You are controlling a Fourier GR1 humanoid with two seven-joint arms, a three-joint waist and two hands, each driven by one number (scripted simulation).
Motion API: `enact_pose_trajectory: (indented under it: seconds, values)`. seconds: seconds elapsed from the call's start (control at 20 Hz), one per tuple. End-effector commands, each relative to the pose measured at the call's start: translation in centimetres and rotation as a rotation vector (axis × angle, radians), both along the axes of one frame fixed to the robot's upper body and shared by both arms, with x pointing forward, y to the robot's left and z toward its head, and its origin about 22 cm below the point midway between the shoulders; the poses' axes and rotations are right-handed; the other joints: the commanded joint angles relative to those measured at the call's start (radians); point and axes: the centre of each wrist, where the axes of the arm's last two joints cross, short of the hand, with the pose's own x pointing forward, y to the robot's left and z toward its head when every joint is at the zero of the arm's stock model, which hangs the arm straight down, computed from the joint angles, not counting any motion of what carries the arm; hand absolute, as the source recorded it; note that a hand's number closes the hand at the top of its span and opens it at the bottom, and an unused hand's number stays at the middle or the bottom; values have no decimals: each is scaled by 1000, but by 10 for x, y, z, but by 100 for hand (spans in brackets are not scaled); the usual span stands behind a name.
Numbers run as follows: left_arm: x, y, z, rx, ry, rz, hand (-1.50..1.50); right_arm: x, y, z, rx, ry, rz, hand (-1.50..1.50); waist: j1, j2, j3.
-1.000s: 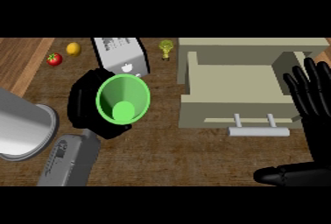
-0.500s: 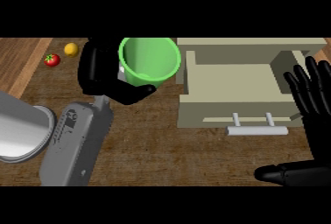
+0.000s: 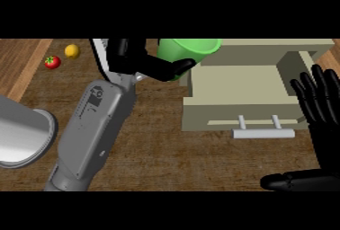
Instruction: Pick up the cup, place it into the drawer and close the drawer
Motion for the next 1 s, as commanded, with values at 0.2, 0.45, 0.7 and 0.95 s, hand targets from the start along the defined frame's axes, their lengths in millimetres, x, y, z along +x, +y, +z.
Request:
enact_pose_trajectory:
  seconds: [0.2,0.45,0.7,0.95]
  values:
    - [23,-40,24,69,51,22,150,-9,7,-4,5,-21,27,-150,-11,2,0]
    - [34,-52,10,80,79,26,150,19,-9,-3,2,-9,27,-150,-13,5,0]
    - [37,-71,-1,126,88,64,150,21,7,-7,-8,-19,26,-150,-43,12,0]
    - [41,-72,-17,160,160,41,150,16,14,0,-13,-14,55,-150,-47,12,0]
